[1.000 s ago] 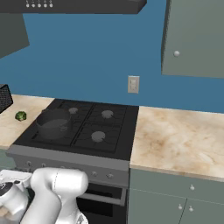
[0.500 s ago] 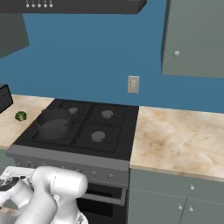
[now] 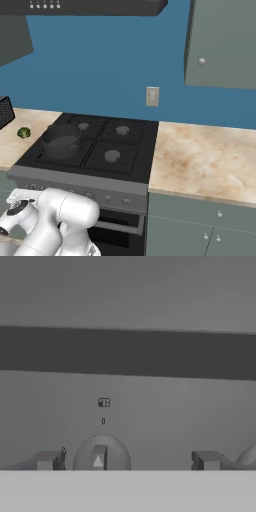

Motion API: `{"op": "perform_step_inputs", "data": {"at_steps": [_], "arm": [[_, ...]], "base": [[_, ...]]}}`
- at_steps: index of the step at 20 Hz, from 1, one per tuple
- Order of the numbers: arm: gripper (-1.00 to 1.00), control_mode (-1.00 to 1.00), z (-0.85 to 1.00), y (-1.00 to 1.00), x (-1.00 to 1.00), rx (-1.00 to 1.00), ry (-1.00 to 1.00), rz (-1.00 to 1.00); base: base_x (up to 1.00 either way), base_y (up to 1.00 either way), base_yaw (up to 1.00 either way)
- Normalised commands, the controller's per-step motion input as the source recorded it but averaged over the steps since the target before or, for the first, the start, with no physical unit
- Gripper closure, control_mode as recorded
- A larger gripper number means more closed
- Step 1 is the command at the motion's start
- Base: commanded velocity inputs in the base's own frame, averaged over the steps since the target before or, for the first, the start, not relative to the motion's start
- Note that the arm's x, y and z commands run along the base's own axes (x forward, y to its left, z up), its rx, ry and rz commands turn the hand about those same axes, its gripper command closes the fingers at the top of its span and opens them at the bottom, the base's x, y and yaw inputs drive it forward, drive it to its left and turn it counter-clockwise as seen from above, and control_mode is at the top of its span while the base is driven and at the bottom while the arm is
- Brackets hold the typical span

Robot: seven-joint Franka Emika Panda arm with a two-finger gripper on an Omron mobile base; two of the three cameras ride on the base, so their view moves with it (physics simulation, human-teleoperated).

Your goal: Turn on the burner for the pot on the stove. Wait thirty seconds for the pot to heat up. Then add the broccoli to the pot.

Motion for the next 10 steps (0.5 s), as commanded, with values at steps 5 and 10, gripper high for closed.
{"op": "perform_step_inputs", "data": {"at_steps": [5,10], "arm": [[-1.0,-1.0,-0.14,0.04,0.2,0.0,0.0,0.0],[-1.0,-1.0,-0.09,0.14,0.22,0.0,-0.02,0.0]], "base": [[0.0,0.0,0.0],[0.0,0.0,0.0]]}}
